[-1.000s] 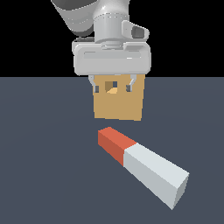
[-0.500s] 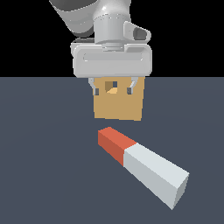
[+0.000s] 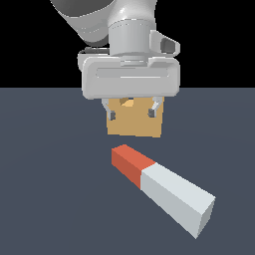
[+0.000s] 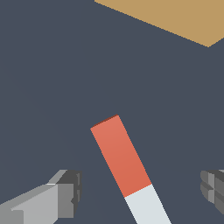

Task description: Insert the peg into the horizontal hole in a box.

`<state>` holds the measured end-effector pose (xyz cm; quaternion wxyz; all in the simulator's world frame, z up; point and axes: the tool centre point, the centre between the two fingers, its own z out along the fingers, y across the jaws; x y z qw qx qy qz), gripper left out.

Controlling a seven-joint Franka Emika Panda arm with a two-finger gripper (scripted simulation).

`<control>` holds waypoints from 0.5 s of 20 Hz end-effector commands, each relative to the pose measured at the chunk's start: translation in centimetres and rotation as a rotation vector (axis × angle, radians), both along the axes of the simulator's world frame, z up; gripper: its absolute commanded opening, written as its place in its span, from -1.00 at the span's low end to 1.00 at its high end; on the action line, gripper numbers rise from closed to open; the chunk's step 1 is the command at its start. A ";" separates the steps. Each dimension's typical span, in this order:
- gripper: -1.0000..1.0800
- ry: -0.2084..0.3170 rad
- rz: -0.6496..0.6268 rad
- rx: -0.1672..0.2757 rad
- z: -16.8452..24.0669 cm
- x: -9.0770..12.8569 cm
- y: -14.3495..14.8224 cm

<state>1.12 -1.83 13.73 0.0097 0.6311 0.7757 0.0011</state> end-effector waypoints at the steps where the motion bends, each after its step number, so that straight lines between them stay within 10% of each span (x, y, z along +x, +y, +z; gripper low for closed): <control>1: 0.92 0.002 0.045 0.001 -0.7 0.3 -1.2; 10: 0.92 0.009 0.218 0.004 -3.1 2.2 -5.4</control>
